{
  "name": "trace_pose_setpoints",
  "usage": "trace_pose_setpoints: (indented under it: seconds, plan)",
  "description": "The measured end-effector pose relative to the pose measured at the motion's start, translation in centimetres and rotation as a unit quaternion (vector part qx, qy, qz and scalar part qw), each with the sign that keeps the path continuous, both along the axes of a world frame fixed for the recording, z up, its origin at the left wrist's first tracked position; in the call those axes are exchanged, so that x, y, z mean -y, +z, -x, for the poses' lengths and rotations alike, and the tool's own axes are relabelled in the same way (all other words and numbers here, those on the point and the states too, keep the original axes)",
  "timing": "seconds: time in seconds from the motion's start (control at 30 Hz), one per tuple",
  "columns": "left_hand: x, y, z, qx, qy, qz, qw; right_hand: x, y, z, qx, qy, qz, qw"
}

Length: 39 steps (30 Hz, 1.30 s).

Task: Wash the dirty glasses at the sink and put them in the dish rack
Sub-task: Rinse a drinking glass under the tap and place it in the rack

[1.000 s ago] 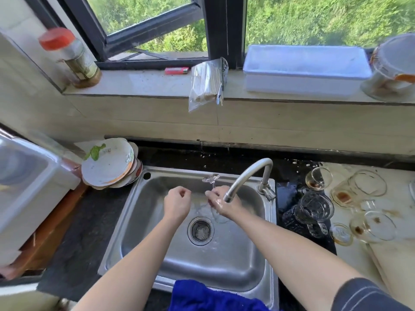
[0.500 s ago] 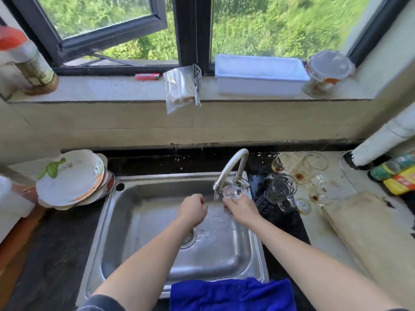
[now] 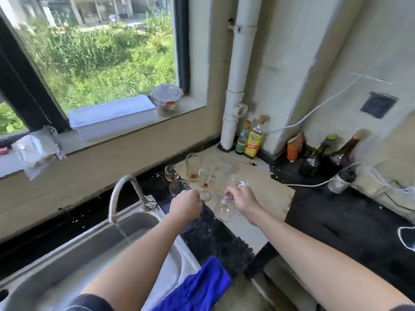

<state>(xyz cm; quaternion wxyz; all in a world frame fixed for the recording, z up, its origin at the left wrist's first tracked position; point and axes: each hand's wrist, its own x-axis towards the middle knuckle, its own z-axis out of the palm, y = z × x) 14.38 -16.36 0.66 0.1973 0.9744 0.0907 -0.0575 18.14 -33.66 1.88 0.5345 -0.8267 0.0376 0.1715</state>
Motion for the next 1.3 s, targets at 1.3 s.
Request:
trace_pose_setpoints:
  seconds: [1.3]
  plan:
    - [90.8,7.1,10.5,0.110,-0.677,0.114,0.719,84.1,-0.7,32.2,-0.017,-0.749,-0.081,0.658]
